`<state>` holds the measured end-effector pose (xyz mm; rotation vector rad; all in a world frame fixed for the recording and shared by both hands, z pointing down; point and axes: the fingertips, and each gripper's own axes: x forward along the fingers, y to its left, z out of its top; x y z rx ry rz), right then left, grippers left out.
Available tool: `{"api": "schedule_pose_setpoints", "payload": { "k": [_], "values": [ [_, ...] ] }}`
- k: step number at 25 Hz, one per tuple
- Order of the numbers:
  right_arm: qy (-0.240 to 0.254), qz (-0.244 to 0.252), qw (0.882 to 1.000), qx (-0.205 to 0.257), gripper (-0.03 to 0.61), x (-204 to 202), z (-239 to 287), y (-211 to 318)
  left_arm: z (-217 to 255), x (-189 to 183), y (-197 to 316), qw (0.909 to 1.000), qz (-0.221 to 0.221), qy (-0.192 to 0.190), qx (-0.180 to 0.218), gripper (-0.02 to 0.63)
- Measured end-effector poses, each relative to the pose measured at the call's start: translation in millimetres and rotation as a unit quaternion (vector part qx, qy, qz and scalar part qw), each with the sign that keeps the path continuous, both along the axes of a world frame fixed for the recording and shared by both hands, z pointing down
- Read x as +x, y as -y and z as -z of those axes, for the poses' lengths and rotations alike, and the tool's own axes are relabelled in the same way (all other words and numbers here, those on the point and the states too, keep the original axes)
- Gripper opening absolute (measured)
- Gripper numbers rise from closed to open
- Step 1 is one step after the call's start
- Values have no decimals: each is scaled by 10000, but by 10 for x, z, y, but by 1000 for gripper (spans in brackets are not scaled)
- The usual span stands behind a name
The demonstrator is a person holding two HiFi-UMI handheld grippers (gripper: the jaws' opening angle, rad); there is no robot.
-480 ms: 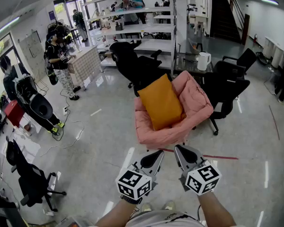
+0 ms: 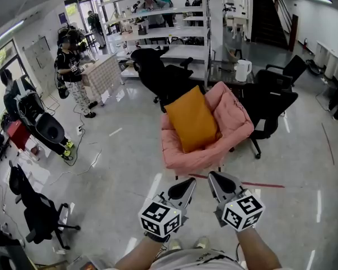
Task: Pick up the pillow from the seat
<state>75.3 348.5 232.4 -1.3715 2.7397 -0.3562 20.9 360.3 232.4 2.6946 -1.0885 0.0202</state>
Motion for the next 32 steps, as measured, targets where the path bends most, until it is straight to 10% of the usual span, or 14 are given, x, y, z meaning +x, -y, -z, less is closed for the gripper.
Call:
{"api": "schedule_pose_setpoints", "payload": {
  "k": [32],
  "values": [
    [222, 159, 9996, -46, 15, 167, -154, 880, -232, -155, 991, 9984, 560, 49, -97, 11]
  ]
}}
